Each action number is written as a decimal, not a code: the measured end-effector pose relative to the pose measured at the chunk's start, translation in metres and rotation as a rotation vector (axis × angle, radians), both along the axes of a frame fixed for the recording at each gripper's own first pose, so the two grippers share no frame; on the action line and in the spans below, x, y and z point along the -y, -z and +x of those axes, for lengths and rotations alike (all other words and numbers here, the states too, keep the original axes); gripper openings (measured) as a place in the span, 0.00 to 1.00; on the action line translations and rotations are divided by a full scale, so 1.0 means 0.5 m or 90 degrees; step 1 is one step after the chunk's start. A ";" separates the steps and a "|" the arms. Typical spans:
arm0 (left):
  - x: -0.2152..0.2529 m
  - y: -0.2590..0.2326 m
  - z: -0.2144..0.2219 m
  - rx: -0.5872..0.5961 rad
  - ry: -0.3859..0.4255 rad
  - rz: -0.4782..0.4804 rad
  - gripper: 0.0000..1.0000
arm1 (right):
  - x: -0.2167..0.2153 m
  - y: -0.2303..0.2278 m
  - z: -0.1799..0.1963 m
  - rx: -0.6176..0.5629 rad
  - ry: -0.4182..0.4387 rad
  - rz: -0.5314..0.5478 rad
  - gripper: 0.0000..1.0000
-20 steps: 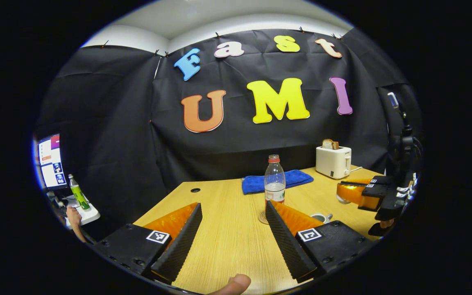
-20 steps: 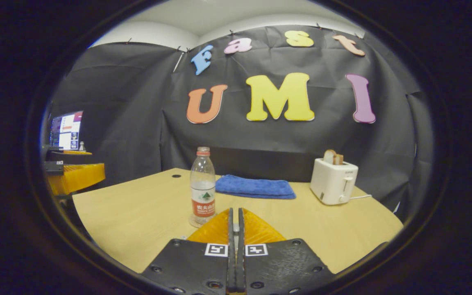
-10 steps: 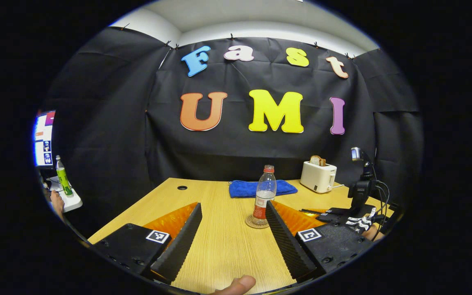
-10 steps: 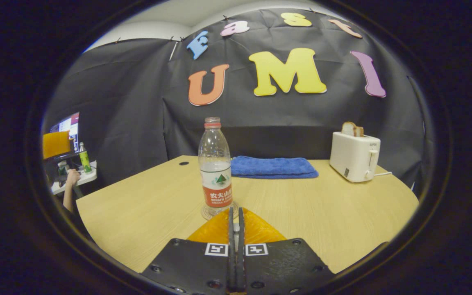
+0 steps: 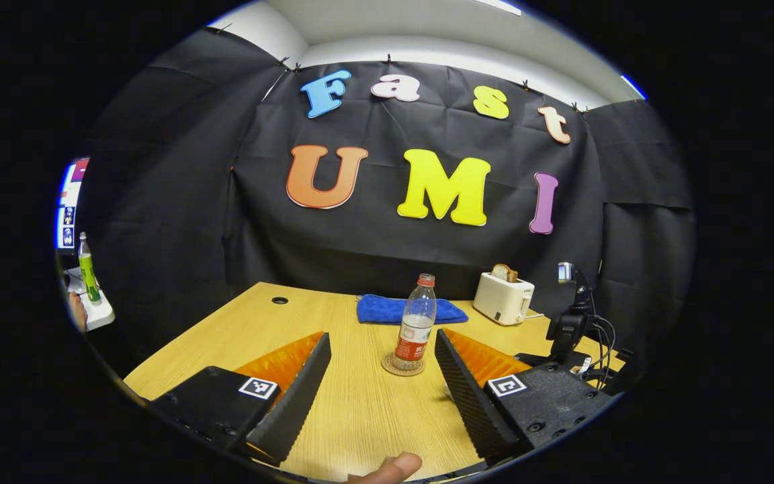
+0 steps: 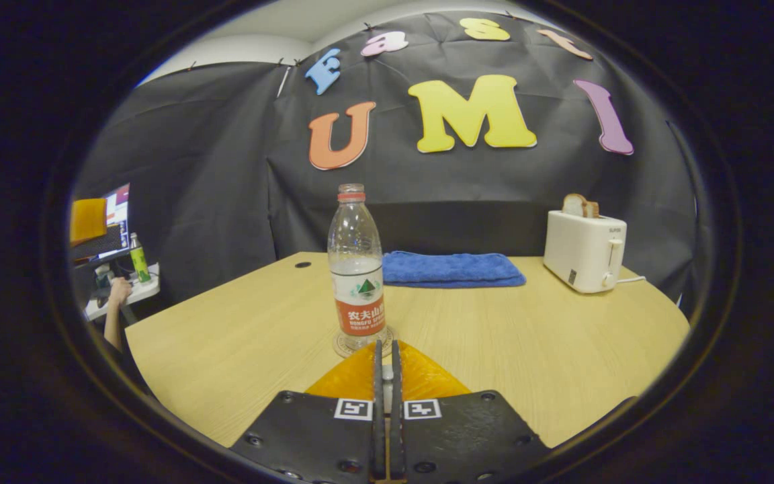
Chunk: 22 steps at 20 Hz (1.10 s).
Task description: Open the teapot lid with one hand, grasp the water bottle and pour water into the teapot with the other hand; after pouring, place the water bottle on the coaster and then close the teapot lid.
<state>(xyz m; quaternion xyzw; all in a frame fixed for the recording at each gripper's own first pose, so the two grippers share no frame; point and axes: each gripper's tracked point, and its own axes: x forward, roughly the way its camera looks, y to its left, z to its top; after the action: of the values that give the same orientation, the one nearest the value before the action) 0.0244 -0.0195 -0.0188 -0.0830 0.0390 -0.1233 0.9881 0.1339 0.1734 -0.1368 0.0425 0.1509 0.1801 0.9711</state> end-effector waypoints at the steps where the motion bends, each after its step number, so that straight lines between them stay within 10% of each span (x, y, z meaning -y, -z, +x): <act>1: 0.003 0.000 -0.001 0.000 0.002 0.002 0.96 | -0.005 0.002 -0.001 -0.004 -0.005 -0.004 0.02; 8: 0.016 0.007 -0.001 -0.002 0.012 0.021 0.97 | 0.007 -0.019 -0.010 0.026 0.006 -0.027 0.02; 19: -0.006 0.005 0.004 0.009 -0.050 0.072 0.97 | 0.121 -0.187 -0.112 0.165 0.090 -0.083 0.89; 22: -0.023 0.004 0.011 0.016 -0.091 0.089 0.97 | 0.171 -0.238 -0.144 0.206 0.141 -0.096 0.94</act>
<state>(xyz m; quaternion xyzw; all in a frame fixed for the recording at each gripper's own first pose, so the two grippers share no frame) 0.0300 -0.0081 -0.0207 -0.0148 0.0290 -0.0501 0.9982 0.0621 0.0879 -0.0180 -0.0432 0.0001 0.0650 0.9969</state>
